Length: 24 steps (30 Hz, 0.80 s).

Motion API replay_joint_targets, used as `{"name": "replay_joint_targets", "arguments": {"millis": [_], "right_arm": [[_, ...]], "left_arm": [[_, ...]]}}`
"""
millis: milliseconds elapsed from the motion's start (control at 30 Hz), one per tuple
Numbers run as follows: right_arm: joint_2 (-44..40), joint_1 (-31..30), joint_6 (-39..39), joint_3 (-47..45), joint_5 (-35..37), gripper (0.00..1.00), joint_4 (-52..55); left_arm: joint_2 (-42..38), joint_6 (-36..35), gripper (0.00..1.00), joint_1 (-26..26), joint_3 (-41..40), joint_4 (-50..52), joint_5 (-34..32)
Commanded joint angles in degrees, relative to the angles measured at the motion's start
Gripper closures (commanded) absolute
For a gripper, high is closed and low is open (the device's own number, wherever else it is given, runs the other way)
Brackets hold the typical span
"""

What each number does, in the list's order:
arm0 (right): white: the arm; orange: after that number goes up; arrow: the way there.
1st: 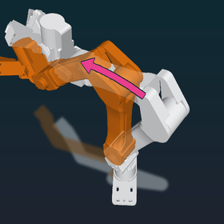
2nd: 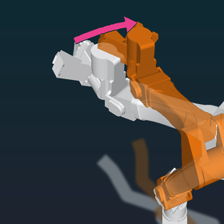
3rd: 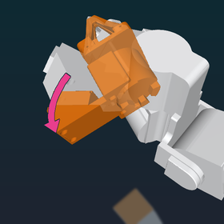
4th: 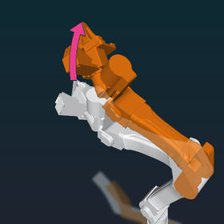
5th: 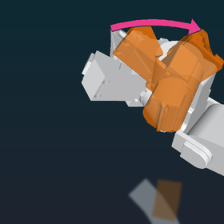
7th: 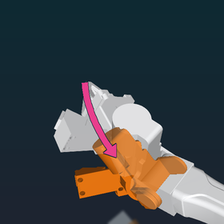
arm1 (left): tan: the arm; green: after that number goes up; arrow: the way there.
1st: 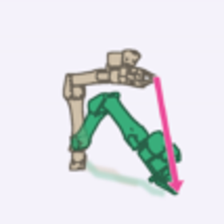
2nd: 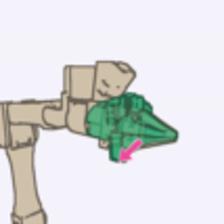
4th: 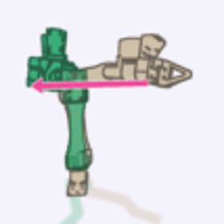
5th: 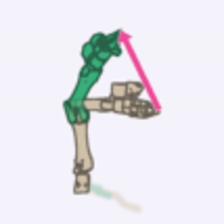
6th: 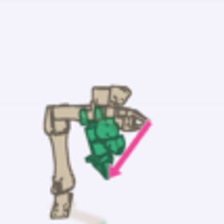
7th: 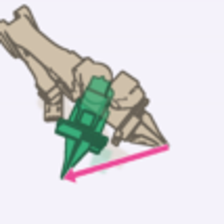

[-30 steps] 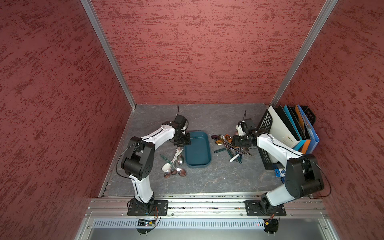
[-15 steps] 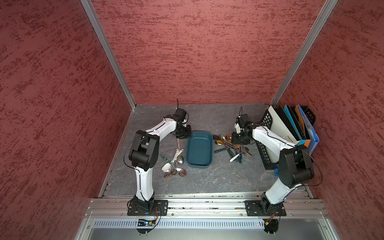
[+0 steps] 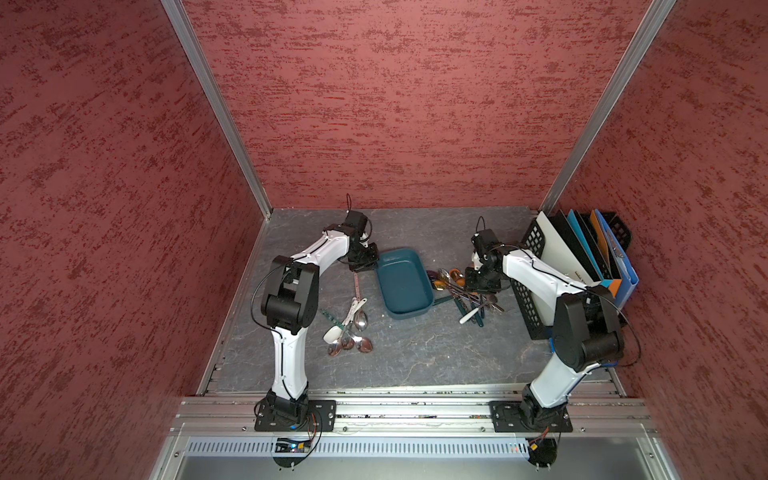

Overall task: Put the spoon into the storage box
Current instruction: Move the storage box to the center of the board.

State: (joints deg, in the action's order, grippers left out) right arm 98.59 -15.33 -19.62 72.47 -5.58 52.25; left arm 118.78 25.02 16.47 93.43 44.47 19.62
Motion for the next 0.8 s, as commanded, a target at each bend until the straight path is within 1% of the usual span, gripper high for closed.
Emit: {"name": "replay_joint_targets", "arguments": {"millis": [0, 100, 200, 333, 400, 467, 533, 667, 767], "right_arm": [[0.7, -1.2, -4.3, 0.7, -1.2, 0.54, 1.4], [1.0, -3.4, -6.7, 0.6, -1.8, 0.54, 1.2], [1.7, -5.2, -9.6, 0.6, -0.6, 0.54, 1.7], [2.5, -6.6, -13.5, 0.6, -0.5, 0.55, 2.0], [2.9, -7.8, -15.8, 0.8, -0.3, 0.55, 1.9], [3.3, -8.9, -18.1, 0.9, 0.0, 0.55, 1.6], [3.7, -9.7, -20.1, 0.8, 0.1, 0.55, 1.1], [4.6, -10.4, -23.7, 0.9, 1.1, 0.55, 0.6], [5.5, -10.4, -24.9, 1.9, 2.0, 0.53, -0.5]], "left_arm": [[1.8, -5.4, 0.87, 0.0, 4.3, 3.1, 2.1], [3.3, -10.8, 0.83, 0.3, 7.1, 5.6, 2.2], [4.1, -15.1, 0.80, 0.9, 9.3, 7.5, 0.3], [4.7, -17.8, 0.73, 1.2, 10.7, 8.7, 0.1], [4.6, -18.2, 0.66, 1.3, 10.7, 8.7, 0.2], [4.0, -18.2, 0.62, 1.2, 10.2, 8.5, 0.3], [2.2, -17.7, 0.56, 1.0, 9.1, 7.7, 0.0], [-2.8, -15.6, 0.39, 0.3, 6.1, 5.0, 0.1], [-4.9, -14.6, 0.31, -0.3, 5.5, 4.8, 0.3]]}}
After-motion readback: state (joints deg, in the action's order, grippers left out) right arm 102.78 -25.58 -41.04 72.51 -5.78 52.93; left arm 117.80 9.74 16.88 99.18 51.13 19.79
